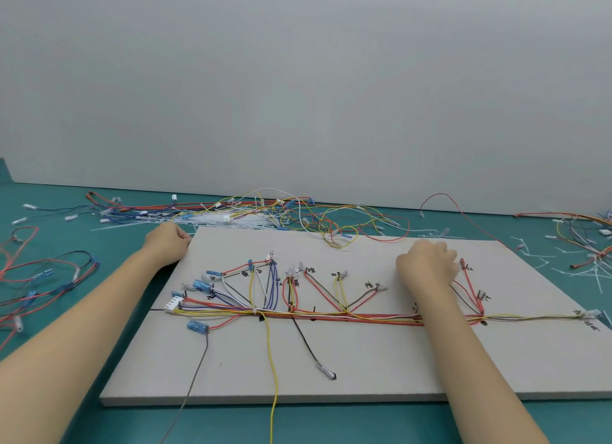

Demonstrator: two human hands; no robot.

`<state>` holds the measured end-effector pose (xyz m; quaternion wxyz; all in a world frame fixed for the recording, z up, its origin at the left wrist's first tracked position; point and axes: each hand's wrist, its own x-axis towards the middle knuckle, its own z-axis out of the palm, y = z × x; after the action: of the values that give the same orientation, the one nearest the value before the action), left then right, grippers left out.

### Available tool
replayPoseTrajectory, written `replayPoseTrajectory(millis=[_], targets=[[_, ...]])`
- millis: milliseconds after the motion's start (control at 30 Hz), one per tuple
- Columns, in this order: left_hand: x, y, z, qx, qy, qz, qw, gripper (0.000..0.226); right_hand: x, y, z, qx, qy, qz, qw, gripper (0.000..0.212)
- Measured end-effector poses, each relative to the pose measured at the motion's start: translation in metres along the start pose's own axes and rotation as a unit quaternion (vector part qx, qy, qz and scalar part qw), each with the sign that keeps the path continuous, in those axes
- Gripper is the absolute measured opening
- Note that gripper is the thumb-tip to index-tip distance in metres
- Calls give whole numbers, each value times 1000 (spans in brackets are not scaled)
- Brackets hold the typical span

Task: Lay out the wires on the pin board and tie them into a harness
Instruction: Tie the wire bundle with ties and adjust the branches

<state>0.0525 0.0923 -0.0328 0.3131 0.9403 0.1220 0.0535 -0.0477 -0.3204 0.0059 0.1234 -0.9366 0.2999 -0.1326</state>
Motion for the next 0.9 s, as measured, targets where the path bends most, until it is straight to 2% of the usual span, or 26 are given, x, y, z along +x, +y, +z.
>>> replayPoseTrajectory(millis=[100, 167, 300, 500, 600, 700, 833, 900], targets=[[0, 0, 1, 16, -10, -9, 1000, 30, 15, 17, -3, -21, -48, 66, 996, 37], [1, -1, 1, 17, -9, -12, 1000, 33, 23, 23, -4, -10, -48, 81, 996, 35], [-3, -2, 1, 9, 5, -18, 1000, 36, 30, 28, -4, 4, -24, 58, 998, 23], [-7, -2, 2, -9, 21, -12, 1000, 29, 39, 24, -7, -53, -44, 27, 997, 37], [-8, -2, 2, -53, 47, 0, 998, 17, 45, 21, -6, -92, -60, 10, 994, 46], [-13, 2, -1, -113, 93, 5, 989, 12, 50, 21, -3, -125, -61, -8, 990, 40], [-28, 24, -12, -96, 180, 86, 975, 14, 52, 14, -2, -102, -39, -37, 993, 35], [-42, 46, -15, -126, 186, 135, 965, 10, 47, 1, -7, -45, -29, -50, 997, 36]])
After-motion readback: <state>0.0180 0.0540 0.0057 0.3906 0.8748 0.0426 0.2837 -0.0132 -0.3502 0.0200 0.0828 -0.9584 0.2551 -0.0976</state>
